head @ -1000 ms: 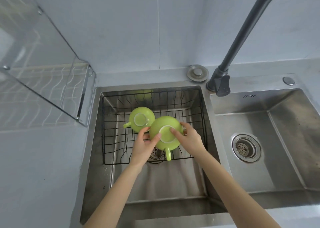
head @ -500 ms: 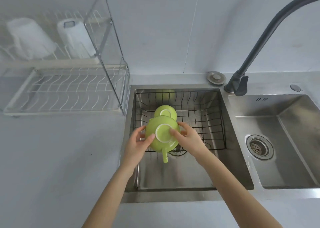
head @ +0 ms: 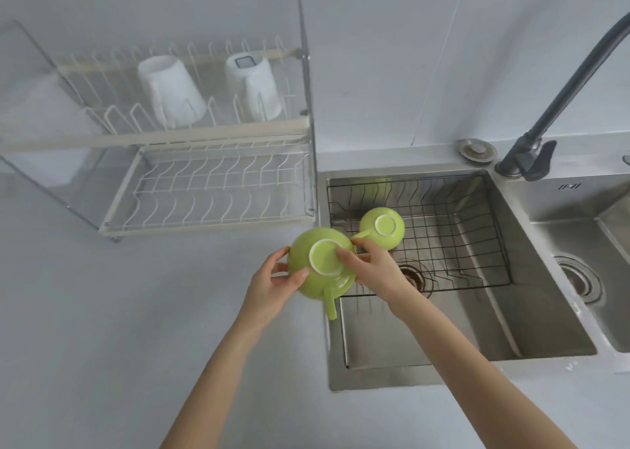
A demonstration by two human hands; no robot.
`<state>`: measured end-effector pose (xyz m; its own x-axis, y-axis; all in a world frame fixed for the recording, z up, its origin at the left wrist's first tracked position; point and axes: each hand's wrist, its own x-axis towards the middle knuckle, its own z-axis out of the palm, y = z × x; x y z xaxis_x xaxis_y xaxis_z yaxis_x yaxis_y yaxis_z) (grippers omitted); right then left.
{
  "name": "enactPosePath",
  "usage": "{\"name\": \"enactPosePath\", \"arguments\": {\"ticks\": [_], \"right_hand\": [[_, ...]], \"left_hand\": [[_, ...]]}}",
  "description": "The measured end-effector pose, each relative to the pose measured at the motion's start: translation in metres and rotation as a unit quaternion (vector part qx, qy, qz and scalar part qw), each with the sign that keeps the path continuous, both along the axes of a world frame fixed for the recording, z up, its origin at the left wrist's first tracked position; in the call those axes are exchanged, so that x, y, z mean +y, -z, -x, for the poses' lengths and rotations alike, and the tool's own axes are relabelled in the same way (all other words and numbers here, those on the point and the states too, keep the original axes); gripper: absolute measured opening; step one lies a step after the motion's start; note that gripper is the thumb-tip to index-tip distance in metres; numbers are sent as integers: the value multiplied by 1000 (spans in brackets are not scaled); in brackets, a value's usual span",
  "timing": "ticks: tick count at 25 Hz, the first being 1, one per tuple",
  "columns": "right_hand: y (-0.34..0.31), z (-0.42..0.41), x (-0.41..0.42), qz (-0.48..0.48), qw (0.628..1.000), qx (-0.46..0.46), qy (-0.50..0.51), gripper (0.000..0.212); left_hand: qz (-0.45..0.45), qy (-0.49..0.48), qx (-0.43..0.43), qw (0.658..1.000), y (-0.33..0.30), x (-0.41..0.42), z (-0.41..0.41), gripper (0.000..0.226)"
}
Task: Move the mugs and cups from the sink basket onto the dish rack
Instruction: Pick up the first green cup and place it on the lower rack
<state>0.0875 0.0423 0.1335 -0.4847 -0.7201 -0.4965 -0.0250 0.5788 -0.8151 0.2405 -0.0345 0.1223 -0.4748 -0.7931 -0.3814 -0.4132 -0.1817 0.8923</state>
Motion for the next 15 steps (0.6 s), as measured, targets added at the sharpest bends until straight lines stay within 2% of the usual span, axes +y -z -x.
{"name": "enactPosePath", "arguments": {"ticks": [4,15], "right_hand": [[-1,-30,-24,3,1000,10,5,55],[-16,-58,-95,39,997,63,6,53]], "left_hand": [[19,49,-28,998,-1,-20,-30,69],[71,59,-45,995,-11,-99,-46,70]]}}
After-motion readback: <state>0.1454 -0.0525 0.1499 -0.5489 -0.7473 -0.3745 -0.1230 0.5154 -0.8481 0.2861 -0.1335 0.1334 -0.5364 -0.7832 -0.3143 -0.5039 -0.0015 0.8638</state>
